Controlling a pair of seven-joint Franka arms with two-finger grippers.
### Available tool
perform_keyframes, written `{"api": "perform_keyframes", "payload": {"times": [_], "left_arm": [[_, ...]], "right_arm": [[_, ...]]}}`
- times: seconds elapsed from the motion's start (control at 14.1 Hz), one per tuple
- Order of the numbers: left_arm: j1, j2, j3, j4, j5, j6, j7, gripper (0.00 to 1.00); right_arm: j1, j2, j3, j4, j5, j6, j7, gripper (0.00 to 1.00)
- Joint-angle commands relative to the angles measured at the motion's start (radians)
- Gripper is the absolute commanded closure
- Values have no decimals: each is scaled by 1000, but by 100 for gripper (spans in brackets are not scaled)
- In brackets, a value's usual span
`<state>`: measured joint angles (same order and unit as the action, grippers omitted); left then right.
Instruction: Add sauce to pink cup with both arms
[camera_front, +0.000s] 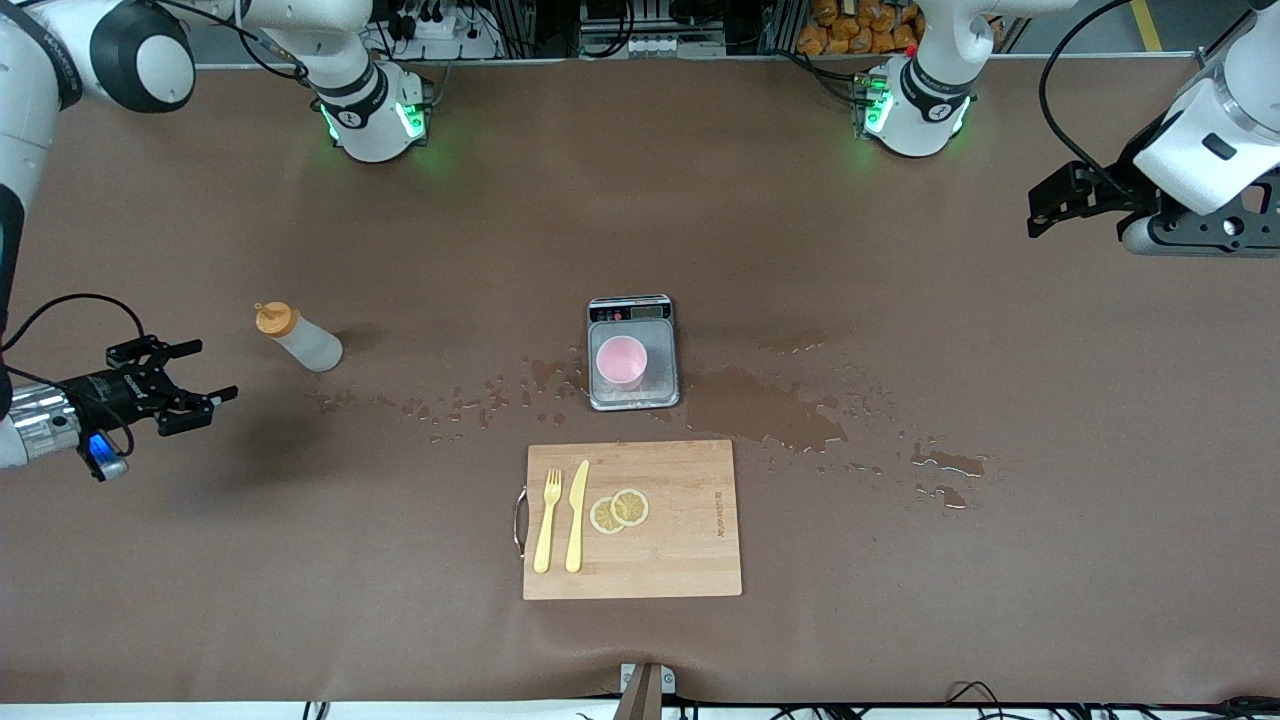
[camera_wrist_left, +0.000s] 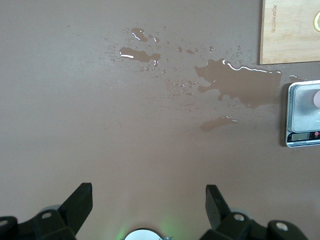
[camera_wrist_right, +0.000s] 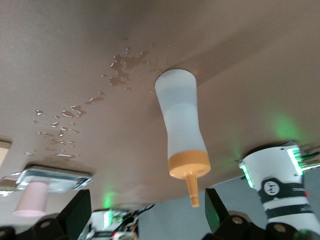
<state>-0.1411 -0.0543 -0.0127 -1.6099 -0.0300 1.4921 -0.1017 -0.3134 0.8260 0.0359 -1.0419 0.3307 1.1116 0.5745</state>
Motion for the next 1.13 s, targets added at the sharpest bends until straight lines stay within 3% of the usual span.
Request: {"api": "perform_keyframes", "payload": {"times": [0.0,0.42,0.64,0.85,1.06], "left_arm": [[9,-1,-3,5,-19,5,20,0],[8,-1,-3,7,-19,5,20,0],[9,-1,-3,7,-18,5,20,0],[9,1,-3,7,-19,13,22,0],[15,5,-3,7,-18,13,22,0]], "right_arm": [[59,-91,9,-26,-100,16,5,0],[97,-211,61,-38,-91,43,-159,2],[151,-304,62,-88,-162,56,-232,1],[188,-424,62,-235,-199,146,-246,1],[206,-549,62,-407,-237,263,-390,1]]}}
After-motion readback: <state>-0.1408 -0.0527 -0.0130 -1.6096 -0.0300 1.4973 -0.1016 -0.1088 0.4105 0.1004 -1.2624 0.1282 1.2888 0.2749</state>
